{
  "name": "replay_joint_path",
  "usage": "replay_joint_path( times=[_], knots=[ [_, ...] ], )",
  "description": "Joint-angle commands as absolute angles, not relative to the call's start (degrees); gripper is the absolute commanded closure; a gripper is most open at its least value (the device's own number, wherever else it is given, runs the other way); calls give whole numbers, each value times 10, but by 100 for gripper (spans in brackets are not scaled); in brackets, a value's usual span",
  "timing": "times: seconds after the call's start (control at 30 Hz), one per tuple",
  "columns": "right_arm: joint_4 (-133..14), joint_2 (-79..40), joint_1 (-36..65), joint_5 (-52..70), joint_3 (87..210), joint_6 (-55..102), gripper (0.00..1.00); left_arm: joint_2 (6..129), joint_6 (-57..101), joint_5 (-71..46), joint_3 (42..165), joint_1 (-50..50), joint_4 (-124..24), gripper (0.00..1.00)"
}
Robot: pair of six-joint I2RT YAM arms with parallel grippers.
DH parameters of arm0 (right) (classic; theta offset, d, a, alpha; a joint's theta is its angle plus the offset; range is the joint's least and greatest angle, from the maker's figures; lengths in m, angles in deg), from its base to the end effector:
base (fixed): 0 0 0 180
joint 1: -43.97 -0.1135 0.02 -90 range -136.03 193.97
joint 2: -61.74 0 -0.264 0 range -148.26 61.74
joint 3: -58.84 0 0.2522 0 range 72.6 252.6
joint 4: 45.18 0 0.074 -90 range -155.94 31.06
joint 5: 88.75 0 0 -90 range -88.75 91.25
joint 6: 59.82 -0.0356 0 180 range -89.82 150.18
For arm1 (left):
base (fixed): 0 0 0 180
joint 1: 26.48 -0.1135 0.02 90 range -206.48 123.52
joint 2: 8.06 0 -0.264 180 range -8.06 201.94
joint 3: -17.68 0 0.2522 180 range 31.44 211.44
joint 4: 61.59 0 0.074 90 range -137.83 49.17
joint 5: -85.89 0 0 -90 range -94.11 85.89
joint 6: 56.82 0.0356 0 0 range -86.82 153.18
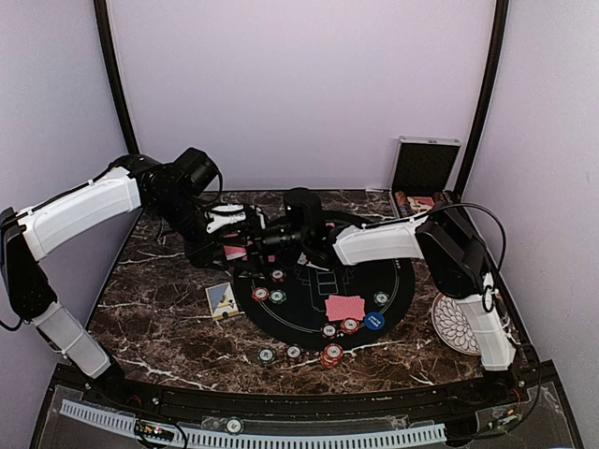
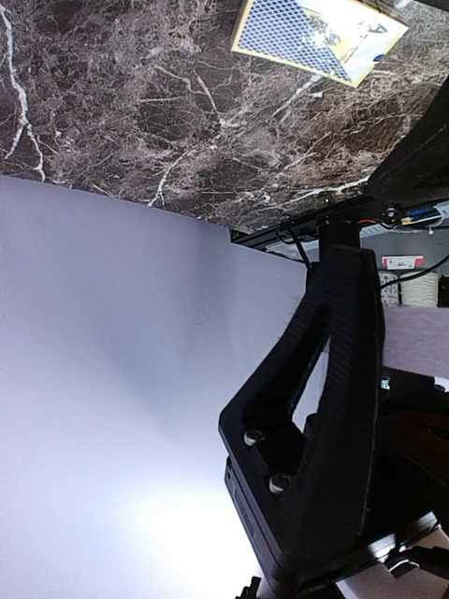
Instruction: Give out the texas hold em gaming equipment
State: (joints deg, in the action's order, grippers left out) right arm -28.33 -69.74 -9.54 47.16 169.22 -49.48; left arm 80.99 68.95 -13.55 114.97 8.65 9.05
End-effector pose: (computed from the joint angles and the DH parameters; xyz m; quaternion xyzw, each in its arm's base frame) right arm 0.2938 0.4402 0.2132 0.1058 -0.7173 -0.6885 0.0133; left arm 0.2549 -0.1865 0.3169 0.5773 0.7770 -0.0786 0.2382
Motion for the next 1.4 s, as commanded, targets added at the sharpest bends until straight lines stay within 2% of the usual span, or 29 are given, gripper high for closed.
replay_joint_path(
  times=[0.0,0.13,0.6,1.07,1.37],
  knots=[
    [-282,-719,-99,473,1712,-496,23,805,688,-148,1160,84,96,100],
    [-296,-714,-91,458,1687,-488,29,801,688,-147,1158,84,96,100],
    [-347,-648,-62,430,1600,-430,36,797,690,-145,1153,83,93,100],
    [-209,-607,-56,466,1557,-520,68,798,688,-145,1152,84,92,100],
    [-207,-580,-49,475,1538,-522,85,798,689,-144,1150,84,90,100]
  ],
)
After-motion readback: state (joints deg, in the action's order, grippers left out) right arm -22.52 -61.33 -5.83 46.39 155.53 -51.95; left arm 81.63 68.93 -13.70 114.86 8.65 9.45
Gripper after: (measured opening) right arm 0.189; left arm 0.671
